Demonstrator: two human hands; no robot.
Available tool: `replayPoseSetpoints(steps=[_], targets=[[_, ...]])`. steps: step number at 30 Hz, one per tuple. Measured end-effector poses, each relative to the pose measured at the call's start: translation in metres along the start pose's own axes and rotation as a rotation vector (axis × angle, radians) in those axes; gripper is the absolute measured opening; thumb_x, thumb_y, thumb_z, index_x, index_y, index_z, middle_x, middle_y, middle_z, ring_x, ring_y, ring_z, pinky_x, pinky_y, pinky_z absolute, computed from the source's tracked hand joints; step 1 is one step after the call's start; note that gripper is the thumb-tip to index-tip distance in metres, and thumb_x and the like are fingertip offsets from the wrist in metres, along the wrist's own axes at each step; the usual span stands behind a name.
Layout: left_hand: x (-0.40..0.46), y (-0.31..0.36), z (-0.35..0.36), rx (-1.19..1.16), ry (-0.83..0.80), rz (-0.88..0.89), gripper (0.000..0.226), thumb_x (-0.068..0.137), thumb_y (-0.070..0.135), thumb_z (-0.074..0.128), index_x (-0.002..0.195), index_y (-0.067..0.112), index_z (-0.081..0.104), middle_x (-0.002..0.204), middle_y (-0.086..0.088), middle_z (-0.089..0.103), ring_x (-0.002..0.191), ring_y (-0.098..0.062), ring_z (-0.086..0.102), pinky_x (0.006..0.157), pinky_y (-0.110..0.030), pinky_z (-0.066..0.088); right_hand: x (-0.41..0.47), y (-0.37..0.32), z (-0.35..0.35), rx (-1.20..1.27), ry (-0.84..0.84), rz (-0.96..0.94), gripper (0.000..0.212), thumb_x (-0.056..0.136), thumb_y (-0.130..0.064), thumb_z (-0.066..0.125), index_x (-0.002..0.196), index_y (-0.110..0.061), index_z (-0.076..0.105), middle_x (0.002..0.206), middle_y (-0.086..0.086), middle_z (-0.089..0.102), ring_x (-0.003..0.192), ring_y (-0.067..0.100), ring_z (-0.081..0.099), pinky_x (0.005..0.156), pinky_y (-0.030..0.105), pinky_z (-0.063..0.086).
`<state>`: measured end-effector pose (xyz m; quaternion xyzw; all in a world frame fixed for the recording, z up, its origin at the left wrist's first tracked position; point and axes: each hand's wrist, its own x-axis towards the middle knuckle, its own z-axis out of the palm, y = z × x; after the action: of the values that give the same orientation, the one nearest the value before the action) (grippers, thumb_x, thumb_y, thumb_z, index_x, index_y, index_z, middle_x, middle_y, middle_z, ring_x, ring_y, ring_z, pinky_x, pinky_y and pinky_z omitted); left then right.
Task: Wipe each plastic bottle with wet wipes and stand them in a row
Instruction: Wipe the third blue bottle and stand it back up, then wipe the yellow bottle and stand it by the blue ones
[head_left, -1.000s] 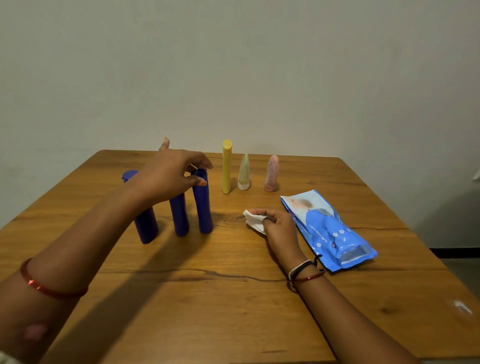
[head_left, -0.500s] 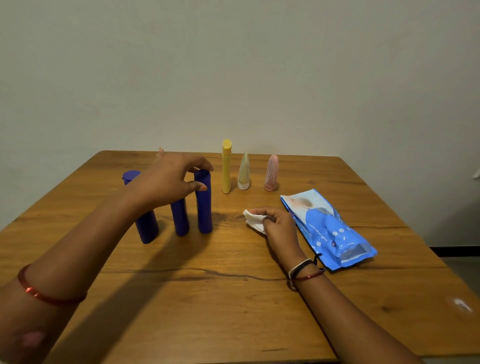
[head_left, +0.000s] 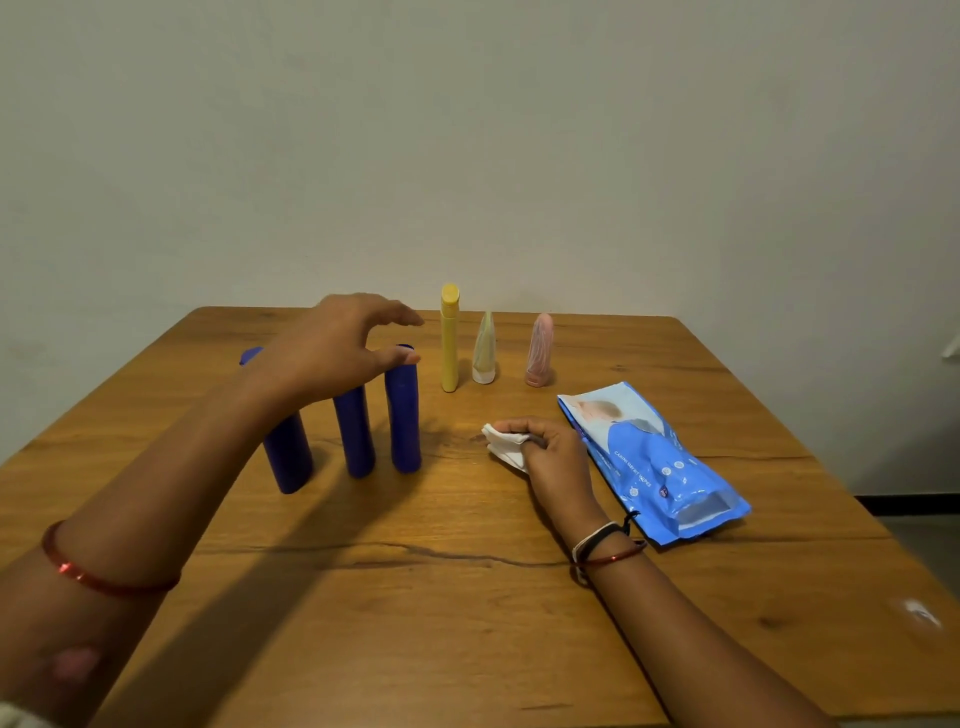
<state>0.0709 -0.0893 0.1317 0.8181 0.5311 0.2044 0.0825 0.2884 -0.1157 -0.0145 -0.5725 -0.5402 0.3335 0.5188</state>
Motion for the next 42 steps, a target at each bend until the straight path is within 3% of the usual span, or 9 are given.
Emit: replayPoseSetpoints(steps=[4,8,18,25,32,37,42], targets=[[0.03,-0.001,-0.007,-0.026,0.085,-0.014,0.037,0.089,0.035,0.064,0.125,0.027,0.059,0.128,0.007,0.06,0.118,-0.008,0.053,0.094,-0.029,0.041,0.0,0.001,-0.001,0.031,-0.001,0.011,0.048,0.078,0.01,0.045,0.089,-0.028,0.072,0.095,-0.017,0.067,0.097,-0.002,0.058,0.077,0.009,0.044],[0.074,-0.002,-0.002,0.107,0.16,-0.004,0.038,0.086,0.035,0.067,0.122,0.023,0.061,0.123,0.0,0.064,0.112,-0.014,0.058,0.092,-0.038,0.05,0.0,0.001,-0.002,0.077,0.011,0.046,0.05,0.077,0.01,0.045,0.085,-0.03,0.072,0.096,-0.018,0.068,0.097,0.0,0.058,0.08,0.015,0.045],[0.137,-0.002,0.023,0.197,-0.229,-0.087,0.081,0.08,0.027,0.076,0.147,0.016,0.032,0.149,-0.006,0.041,0.133,-0.027,0.041,0.107,-0.039,0.036,0.007,0.006,-0.007,0.17,0.044,0.074,0.048,0.078,0.008,0.045,0.085,-0.028,0.075,0.094,-0.014,0.072,0.097,0.0,0.061,0.08,0.016,0.046],[0.151,-0.001,0.023,0.182,-0.32,-0.062,0.076,0.084,0.034,0.07,0.147,0.014,0.033,0.148,-0.005,0.043,0.135,-0.026,0.039,0.111,-0.04,0.031,0.006,0.003,-0.007,0.161,0.036,0.057,0.049,0.077,0.01,0.044,0.084,-0.029,0.074,0.094,-0.013,0.071,0.096,0.002,0.062,0.077,0.015,0.046],[0.15,-0.009,0.03,0.098,-0.278,-0.056,0.064,0.085,0.026,0.07,0.141,0.011,0.043,0.143,-0.008,0.048,0.131,-0.026,0.044,0.108,-0.037,0.035,0.007,0.004,-0.007,0.14,0.035,0.062,0.049,0.075,0.01,0.045,0.086,-0.028,0.074,0.097,-0.012,0.071,0.099,0.003,0.06,0.079,0.018,0.047],[0.14,-0.009,0.025,0.006,-0.208,-0.066,0.063,0.083,0.026,0.073,0.137,0.009,0.047,0.135,-0.009,0.054,0.121,-0.024,0.051,0.097,-0.031,0.04,0.006,0.002,-0.008,0.141,0.025,0.073,0.049,0.077,0.009,0.046,0.085,-0.031,0.073,0.097,-0.014,0.07,0.098,0.003,0.059,0.077,0.018,0.046],[0.114,0.004,-0.007,-0.115,-0.057,-0.043,0.061,0.079,0.026,0.076,0.133,0.014,0.052,0.132,-0.005,0.055,0.107,-0.018,0.056,0.09,-0.029,0.043,0.007,0.003,-0.01,0.168,0.045,0.098,0.047,0.08,0.006,0.046,0.082,-0.033,0.073,0.094,-0.016,0.07,0.095,0.002,0.061,0.078,0.02,0.048]])
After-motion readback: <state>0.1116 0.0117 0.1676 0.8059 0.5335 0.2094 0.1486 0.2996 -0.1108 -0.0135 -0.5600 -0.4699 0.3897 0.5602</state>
